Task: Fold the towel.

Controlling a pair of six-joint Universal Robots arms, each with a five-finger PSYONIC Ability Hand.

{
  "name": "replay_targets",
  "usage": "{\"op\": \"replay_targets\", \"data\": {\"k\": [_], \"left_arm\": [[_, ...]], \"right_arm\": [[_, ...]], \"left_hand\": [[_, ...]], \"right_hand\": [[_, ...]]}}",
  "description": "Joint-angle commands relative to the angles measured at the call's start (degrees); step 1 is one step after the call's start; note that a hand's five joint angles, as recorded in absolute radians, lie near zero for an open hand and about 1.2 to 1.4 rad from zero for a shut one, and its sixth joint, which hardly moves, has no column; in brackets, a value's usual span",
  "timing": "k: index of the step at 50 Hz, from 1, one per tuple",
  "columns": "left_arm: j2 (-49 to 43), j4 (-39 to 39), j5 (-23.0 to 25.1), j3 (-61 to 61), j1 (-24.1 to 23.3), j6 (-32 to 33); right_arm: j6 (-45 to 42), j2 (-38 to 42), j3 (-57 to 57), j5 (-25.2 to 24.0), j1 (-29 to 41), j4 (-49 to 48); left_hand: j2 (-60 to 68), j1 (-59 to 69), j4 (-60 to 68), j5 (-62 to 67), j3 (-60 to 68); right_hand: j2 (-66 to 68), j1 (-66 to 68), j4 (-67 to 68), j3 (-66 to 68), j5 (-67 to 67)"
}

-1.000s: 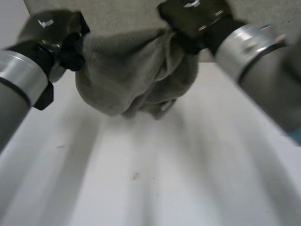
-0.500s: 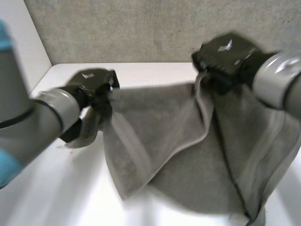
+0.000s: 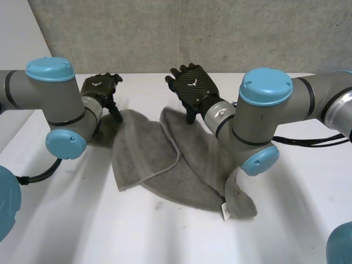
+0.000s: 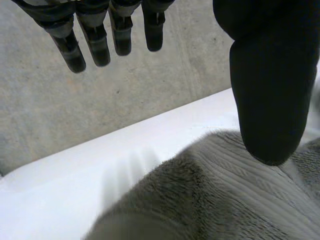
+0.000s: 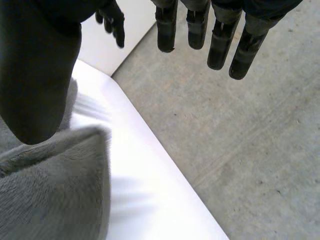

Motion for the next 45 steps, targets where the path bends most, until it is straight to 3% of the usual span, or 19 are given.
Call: {"op": "replay_targets", "data": {"k": [1,7,12,17,23,28,34,45], "left_arm": [[8.7,0.3,0.1,-8.8,-0.1,2.3],[17.0,0.6,0.5,-17.8,-0.1,2.3],[26.6,0.8,0.8,-31.8,-1.2,2.3],[30.4,0.8,0.7,-39.7,-3.2,2.3],[30.8,1.3,0.5,-46.0,-8.0,2.3],[29.7,5.2,0.5,-49.1,-9.3,2.4],[25.6,11.7,0.3,-50.2,-9.3,2.6],[19.4,15.3,0.4,-47.8,-8.8,5.4]], "right_arm": [[0.0,-6.8,2.9,4.0,-1.1,8.1],[0.0,-12.6,8.0,4.0,-3.6,12.1],[0.1,-21.2,19.4,3.8,-7.3,13.4],[0.2,-26.1,28.3,3.0,-9.0,12.6],[0.1,-27.7,37.7,2.9,-9.5,8.7],[-0.4,-28.0,43.9,2.7,-9.7,4.0],[-0.5,-29.6,50.1,2.2,-9.9,-1.3],[-0.5,-29.7,55.1,0.7,-11.4,-5.6]], "left_hand": [[-1.4,-1.8,-1.6,-2.4,-1.6],[-1.2,-1.6,-1.4,-2.3,-1.5],[0.9,0.6,0.8,-0.1,0.7],[3.6,3.3,3.5,2.6,3.4],[12.5,12.2,12.3,11.5,12.3],[17.2,16.9,17.1,16.2,17.0],[22.6,22.3,22.5,21.6,22.4],[22.0,21.6,21.8,20.9,21.7]], "right_hand": [[-3.6,-4.1,-4.6,-3.7,-3.3],[-3.6,-4.1,-4.6,-3.7,-3.3],[-3.6,-4.1,-4.6,-3.7,-3.3],[-3.6,-4.1,-4.6,-3.7,-3.3],[-3.6,-4.1,-4.6,-3.7,-3.3],[-3.6,-4.1,-4.6,-3.7,-3.3],[-3.6,-4.1,-4.6,-3.7,-3.3],[-3.6,-4.1,-4.6,-3.7,-3.3]]}}
